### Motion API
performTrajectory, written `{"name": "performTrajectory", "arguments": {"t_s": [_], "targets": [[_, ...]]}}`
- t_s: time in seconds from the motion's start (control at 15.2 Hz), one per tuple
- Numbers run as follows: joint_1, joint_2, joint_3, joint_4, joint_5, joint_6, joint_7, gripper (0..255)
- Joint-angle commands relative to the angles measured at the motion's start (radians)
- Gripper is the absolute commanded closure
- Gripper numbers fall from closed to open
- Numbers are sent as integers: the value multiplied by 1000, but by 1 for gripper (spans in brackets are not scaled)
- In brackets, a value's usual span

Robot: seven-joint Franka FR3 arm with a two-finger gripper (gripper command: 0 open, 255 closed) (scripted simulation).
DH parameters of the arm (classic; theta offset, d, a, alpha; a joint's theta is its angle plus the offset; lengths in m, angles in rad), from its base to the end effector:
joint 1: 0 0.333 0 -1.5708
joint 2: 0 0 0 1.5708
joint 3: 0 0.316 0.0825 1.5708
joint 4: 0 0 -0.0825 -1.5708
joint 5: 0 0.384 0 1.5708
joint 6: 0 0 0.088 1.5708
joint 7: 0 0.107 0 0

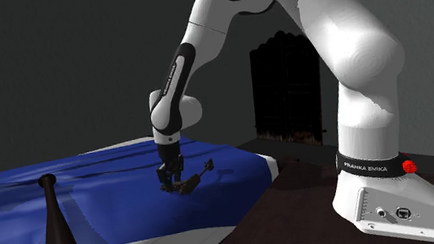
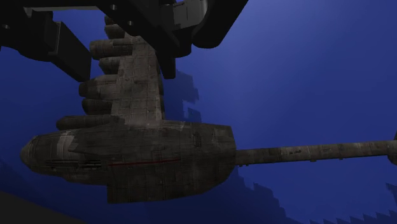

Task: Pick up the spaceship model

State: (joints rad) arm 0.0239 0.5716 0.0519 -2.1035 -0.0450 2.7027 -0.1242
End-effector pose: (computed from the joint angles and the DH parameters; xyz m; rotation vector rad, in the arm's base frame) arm 0.5760 0.0458 0.1442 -3.1127 -0.3624 -0.0454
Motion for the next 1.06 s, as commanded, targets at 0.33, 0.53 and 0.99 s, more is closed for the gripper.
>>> {"name": "performTrajectory", "arguments": {"t_s": [0.33,0.53,0.99], "targets": [[-4,-80,6,-17,6,-62,-3,255],[-6,-115,9,-22,9,-92,-5,255],[-9,-173,13,-27,15,-146,-9,255]]}}
